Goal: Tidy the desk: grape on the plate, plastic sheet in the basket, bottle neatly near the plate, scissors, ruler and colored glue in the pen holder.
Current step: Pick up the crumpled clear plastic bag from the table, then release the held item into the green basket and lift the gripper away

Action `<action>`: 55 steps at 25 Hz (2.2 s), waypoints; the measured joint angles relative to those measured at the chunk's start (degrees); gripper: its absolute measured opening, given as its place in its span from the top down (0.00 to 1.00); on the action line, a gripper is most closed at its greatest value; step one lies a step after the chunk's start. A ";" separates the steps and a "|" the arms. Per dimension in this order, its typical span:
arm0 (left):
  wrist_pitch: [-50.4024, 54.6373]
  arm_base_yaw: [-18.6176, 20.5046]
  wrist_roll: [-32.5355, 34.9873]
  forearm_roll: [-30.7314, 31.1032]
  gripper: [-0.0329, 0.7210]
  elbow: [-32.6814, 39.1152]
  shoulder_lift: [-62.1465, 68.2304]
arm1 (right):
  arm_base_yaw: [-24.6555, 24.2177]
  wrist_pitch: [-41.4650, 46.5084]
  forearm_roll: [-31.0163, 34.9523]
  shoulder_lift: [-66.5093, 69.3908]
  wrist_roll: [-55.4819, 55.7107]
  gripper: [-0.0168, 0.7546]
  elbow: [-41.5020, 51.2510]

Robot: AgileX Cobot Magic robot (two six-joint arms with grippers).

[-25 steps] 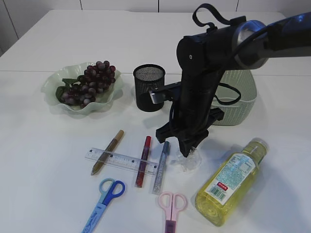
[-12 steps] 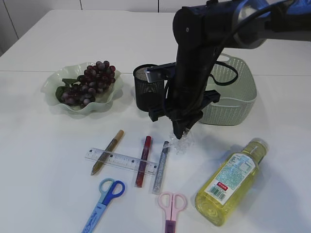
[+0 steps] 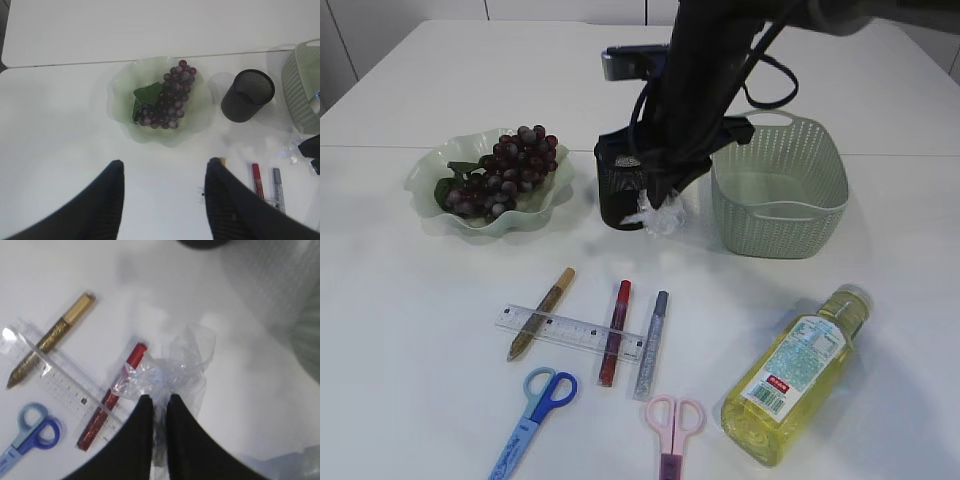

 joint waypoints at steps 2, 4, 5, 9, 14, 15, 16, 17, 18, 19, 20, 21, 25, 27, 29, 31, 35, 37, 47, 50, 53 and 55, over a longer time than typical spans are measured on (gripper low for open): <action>0.00 0.00 0.00 0.00 0.45 0.00 0.00 | -0.14 0.11 -1.65 0.00 0.84 0.88 -2.98; 0.00 0.00 0.00 0.00 0.45 0.00 0.00 | -0.87 0.20 -2.55 0.00 1.72 0.88 -5.80; 0.00 0.00 0.00 0.00 0.45 0.00 0.00 | -1.63 0.33 -2.57 0.00 2.16 0.88 -6.75; 0.00 0.00 0.00 0.00 0.45 0.00 0.00 | -6.23 0.59 -3.03 -0.09 3.15 0.88 -9.26; 0.00 0.00 0.00 0.00 0.45 0.00 0.00 | -12.33 0.97 -4.12 -0.09 4.03 0.88 -9.50; 0.00 0.00 0.00 0.00 0.45 0.00 0.00 | -13.44 1.01 -4.46 -0.09 4.27 0.88 -9.50; 0.00 0.00 0.00 0.00 0.45 0.00 0.00 | -14.47 1.10 -4.86 -0.09 4.40 0.88 -9.50; 0.00 0.00 0.00 0.00 0.45 0.00 0.00 | -15.28 1.10 -5.12 -0.09 4.53 0.88 -9.50; 0.00 0.00 0.00 0.00 0.45 0.00 0.00 | -16.17 1.14 -5.21 -0.09 4.63 0.88 -9.50; 0.00 0.00 0.00 0.00 0.45 0.00 0.00 | -16.95 1.14 -5.25 -0.09 4.63 0.88 -9.50; 0.00 0.00 0.00 0.00 0.45 0.00 0.00 | -17.48 1.14 -5.35 -0.09 4.63 0.88 -9.50; 0.00 0.00 0.00 0.00 0.45 0.00 0.00 | -17.97 1.14 -5.38 -0.09 4.63 0.88 -9.50; 0.00 0.00 0.00 0.00 0.45 0.00 0.00 | -18.35 1.23 -5.78 -0.09 4.65 0.88 -9.50; 0.00 0.00 0.00 0.00 0.45 0.00 0.00 | -18.35 1.23 -5.78 -0.09 4.65 0.88 -9.50; 0.00 0.00 0.00 0.00 0.45 0.00 0.00 | -18.35 1.23 -5.78 -0.09 4.75 0.88 -9.50; 0.00 0.00 0.00 0.00 0.46 0.00 0.00 | -18.35 1.23 -5.78 -0.09 5.13 0.88 -9.50; 0.00 0.00 0.00 0.00 0.46 0.00 0.00 | -18.35 1.23 -6.88 -0.09 5.93 0.88 -9.50; 0.00 0.00 0.00 0.00 0.46 0.00 0.00 | -18.35 1.23 -7.13 -0.09 6.07 0.88 -9.50; 0.00 0.00 0.00 0.00 0.47 0.00 0.00 | -18.35 1.23 -7.38 -0.09 6.44 0.78 -9.50; 0.00 0.00 0.00 0.00 0.48 0.00 0.00 | -18.35 1.23 -7.38 -0.09 6.44 0.64 -9.50; 0.00 0.00 0.00 0.00 0.48 0.00 0.00 | -18.35 1.23 -7.38 -0.09 6.44 0.50 -9.50; 0.00 0.00 0.00 0.00 0.48 0.00 0.00 | -18.35 1.23 -7.38 -0.09 6.44 0.46 -9.50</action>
